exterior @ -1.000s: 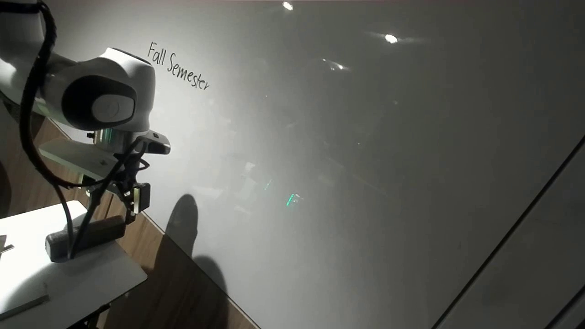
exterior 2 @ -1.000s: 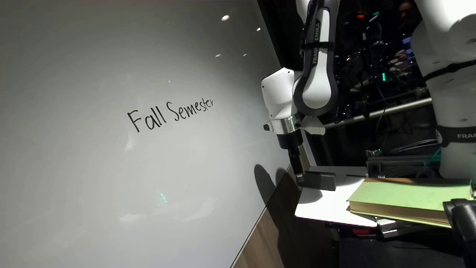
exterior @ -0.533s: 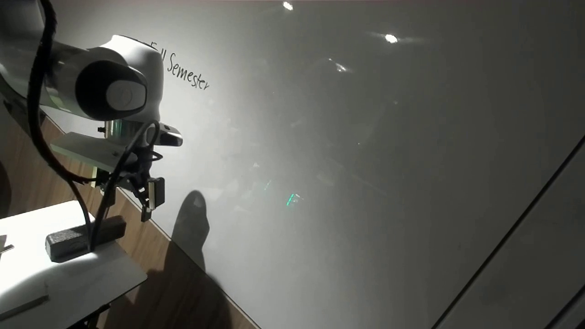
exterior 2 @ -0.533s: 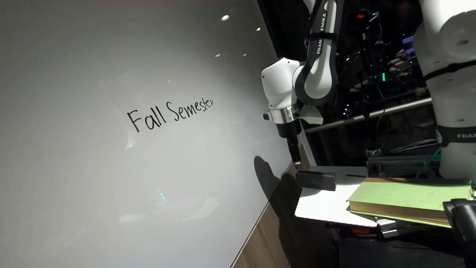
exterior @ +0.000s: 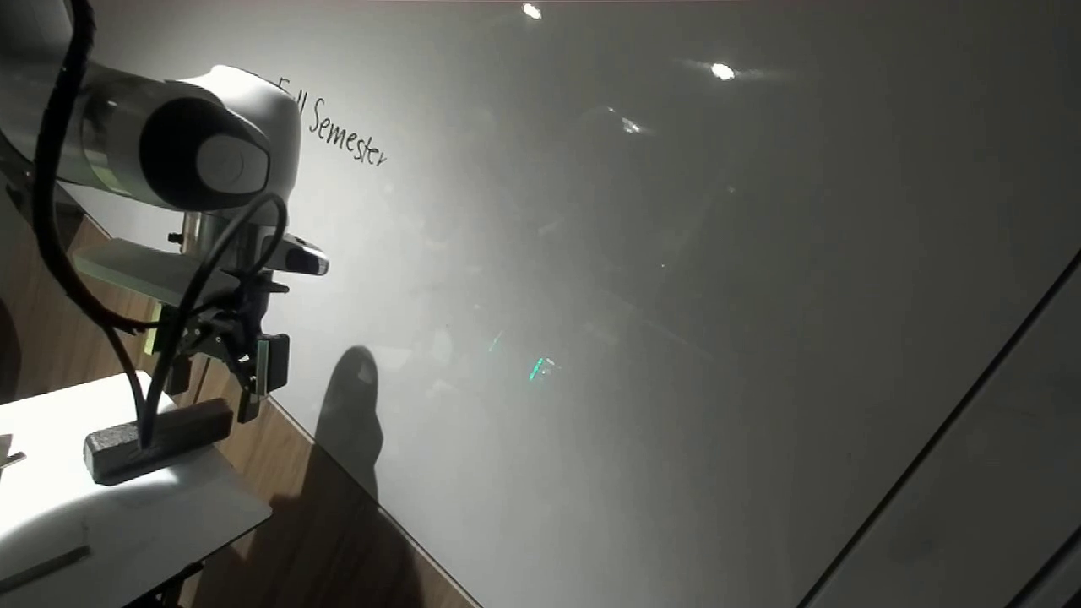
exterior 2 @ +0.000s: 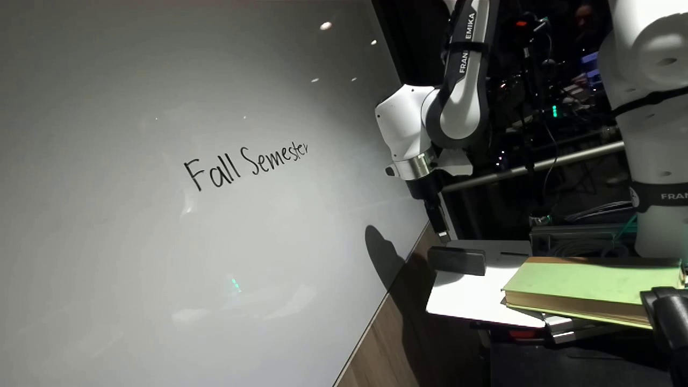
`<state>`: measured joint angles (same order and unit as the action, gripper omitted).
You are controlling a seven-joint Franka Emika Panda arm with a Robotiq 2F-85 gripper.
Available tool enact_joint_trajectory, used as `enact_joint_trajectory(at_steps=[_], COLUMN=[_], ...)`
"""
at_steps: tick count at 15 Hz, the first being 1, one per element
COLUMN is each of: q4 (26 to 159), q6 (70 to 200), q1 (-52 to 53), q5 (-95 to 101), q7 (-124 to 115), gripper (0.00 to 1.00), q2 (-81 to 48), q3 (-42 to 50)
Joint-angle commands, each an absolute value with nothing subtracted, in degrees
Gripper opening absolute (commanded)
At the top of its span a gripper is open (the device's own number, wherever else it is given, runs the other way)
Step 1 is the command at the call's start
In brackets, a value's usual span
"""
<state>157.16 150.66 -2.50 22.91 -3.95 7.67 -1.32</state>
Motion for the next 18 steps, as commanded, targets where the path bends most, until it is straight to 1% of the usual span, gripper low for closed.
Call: enact_joint_trajectory(at_steps=[1,4,10,15,18], q4=[157.17,157.19,157.25,157.31,157.37], q6=[152.37,154.14,158.67,162.64,164.02], q1=[-2.83,-3.61,-6.52,-7.94,-8.38], q5=[24.70,27.61,39.38,50.82,56.11], q7=[-3.42,-3.94,-6.69,-12.36,-17.21], gripper=[1.00,1.00,1.00,1.00,1.00], q2=[6.98,5.78,2.95,-0.43,-2.41], q3=[-1.46,-1.20,0.80,3.86,4.13])
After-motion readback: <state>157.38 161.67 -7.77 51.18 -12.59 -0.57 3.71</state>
